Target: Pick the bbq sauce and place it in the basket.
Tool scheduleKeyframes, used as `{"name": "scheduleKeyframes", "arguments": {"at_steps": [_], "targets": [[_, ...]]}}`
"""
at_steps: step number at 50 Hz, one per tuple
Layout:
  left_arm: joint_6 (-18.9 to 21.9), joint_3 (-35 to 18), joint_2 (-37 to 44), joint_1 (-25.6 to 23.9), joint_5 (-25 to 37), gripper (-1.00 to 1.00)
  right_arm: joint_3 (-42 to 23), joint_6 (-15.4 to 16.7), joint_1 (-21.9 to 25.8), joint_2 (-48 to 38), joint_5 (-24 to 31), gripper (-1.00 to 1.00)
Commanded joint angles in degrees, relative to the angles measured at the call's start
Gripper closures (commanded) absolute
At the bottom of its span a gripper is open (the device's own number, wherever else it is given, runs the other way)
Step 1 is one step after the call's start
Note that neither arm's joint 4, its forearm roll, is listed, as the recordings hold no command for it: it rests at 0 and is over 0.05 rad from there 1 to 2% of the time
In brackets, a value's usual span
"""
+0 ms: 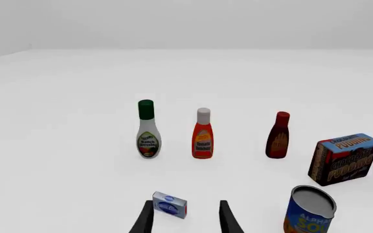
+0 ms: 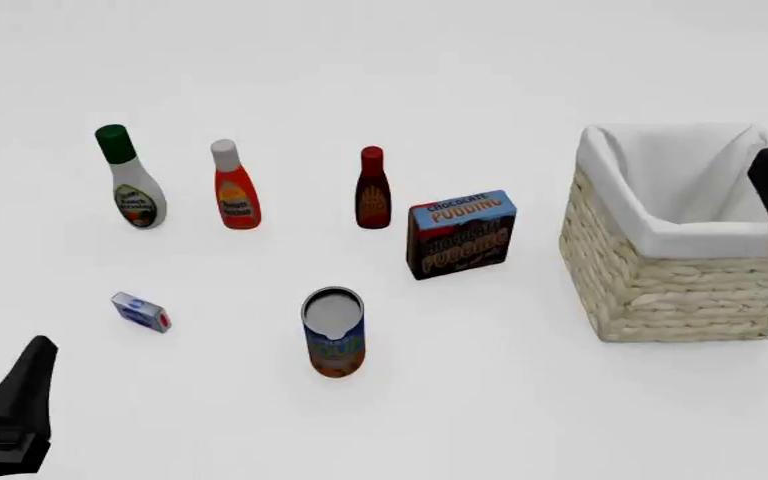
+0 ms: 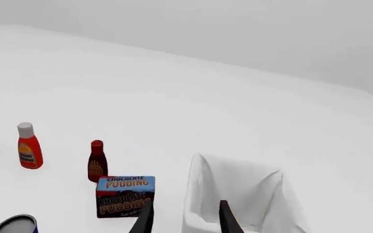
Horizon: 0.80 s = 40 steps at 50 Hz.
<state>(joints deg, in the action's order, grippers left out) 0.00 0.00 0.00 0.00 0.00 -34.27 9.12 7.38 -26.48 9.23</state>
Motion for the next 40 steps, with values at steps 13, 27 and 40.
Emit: {"name": "scheduleKeyframes", "arguments": {"at_steps": [13, 27, 40], "targets": [[0.0, 0.0, 0.0, 0.0, 0.0, -1.00, -19.7, 0.6, 5.4, -20.6, 4.2, -1.00], [0.0, 0.0, 0.0, 0.0, 0.0, -1.00, -31.3, -2.0, 9.4, -32.3, 7.0, -1.00], [0.0, 0.0, 0.0, 0.0, 0.0, -1.00, -41.0, -3.1, 12.3, -42.6, 10.2, -1.00]]}}
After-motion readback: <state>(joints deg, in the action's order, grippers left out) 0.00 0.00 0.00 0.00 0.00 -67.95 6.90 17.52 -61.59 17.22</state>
